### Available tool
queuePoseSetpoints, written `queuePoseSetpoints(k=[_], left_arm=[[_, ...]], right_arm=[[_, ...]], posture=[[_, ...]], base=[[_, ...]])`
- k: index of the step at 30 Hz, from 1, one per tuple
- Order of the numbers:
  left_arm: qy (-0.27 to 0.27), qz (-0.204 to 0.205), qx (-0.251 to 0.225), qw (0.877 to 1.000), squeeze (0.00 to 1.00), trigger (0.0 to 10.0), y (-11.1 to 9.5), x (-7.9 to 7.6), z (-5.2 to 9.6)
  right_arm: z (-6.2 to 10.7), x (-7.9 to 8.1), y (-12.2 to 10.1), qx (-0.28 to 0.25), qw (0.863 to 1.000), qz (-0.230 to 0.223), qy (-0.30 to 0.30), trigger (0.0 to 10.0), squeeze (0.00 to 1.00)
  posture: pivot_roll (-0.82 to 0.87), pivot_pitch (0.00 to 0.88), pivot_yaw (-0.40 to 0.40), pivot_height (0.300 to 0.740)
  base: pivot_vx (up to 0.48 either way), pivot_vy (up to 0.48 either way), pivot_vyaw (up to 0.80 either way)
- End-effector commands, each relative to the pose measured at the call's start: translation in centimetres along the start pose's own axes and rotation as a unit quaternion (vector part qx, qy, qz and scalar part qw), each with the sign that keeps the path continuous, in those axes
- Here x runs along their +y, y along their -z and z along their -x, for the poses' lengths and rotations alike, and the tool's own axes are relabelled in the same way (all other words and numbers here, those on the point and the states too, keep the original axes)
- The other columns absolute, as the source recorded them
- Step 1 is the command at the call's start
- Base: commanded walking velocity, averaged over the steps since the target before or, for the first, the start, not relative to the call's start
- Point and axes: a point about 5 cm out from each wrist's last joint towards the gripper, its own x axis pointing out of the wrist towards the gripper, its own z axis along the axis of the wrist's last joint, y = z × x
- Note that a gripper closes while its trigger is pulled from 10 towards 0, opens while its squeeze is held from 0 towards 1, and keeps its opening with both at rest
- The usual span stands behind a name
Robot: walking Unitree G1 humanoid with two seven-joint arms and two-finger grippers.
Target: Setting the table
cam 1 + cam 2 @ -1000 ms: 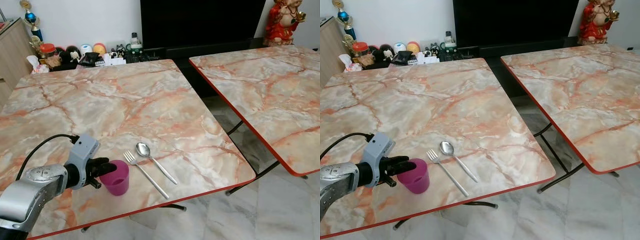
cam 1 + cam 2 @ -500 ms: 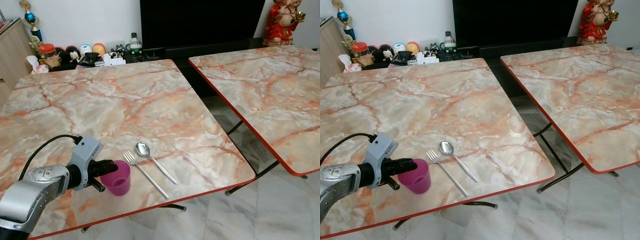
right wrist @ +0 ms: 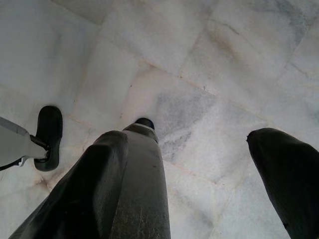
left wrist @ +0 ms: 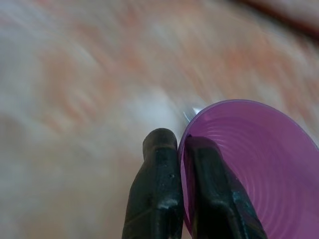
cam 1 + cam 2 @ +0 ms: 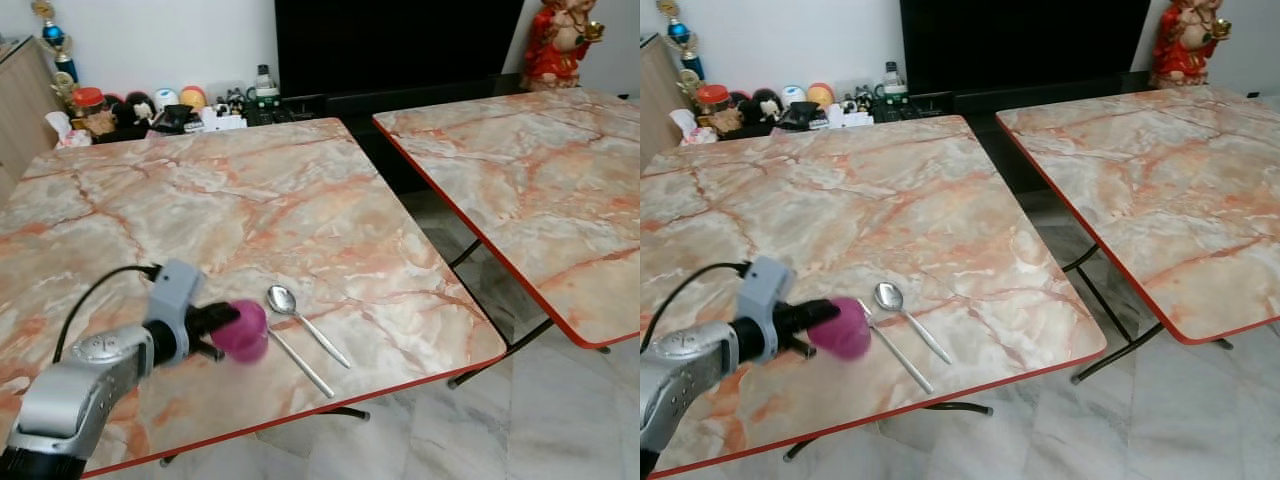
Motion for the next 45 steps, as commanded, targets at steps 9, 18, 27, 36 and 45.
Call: queuePoseSetpoints(k=[9, 18, 27, 36, 45], left_arm=[[-0.080, 0.000, -0.125, 0.989, 0.00, 10.0, -0.2, 0.0, -0.5], [-0.098, 0.031, -0.193, 0.976, 0.00, 10.0, 0.5, -0.9, -0.9], [-0.136, -0.001, -0.196, 0.971, 0.00, 10.0, 0.8, 0.4, -0.4], [-0.135, -0.005, -0.192, 0.972, 0.00, 10.0, 1.1, 0.5, -0.6], [-0.144, -0.014, -0.189, 0.971, 0.00, 10.0, 1.2, 1.0, -0.5]], right_arm=[[0.5, 0.2, 2.5, 0.048, 0.999, -0.005, -0.001, 10.0, 0.00], [0.2, -0.1, 1.4, 0.032, 0.999, -0.031, 0.009, 10.0, 0.00], [0.2, 0.1, 1.2, 0.029, 0.999, 0.014, -0.003, 10.0, 0.00], [0.2, 0.2, 1.4, 0.028, 1.000, -0.009, -0.006, 10.0, 0.00], [0.1, 0.6, 0.8, 0.023, 0.999, 0.023, -0.021, 10.0, 0.00]], posture=[[0.04, 0.071, 0.012, 0.740], [0.02, 0.058, 0.011, 0.740], [0.03, 0.050, 0.008, 0.740], [0.03, 0.032, 0.009, 0.740], [0.03, 0.030, 0.004, 0.740]], base=[[0.000, 0.000, 0.00], [0.000, 0.000, 0.00], [0.000, -0.140, 0.09], [0.000, -0.465, 0.50], [0.000, -0.465, 0.00]])
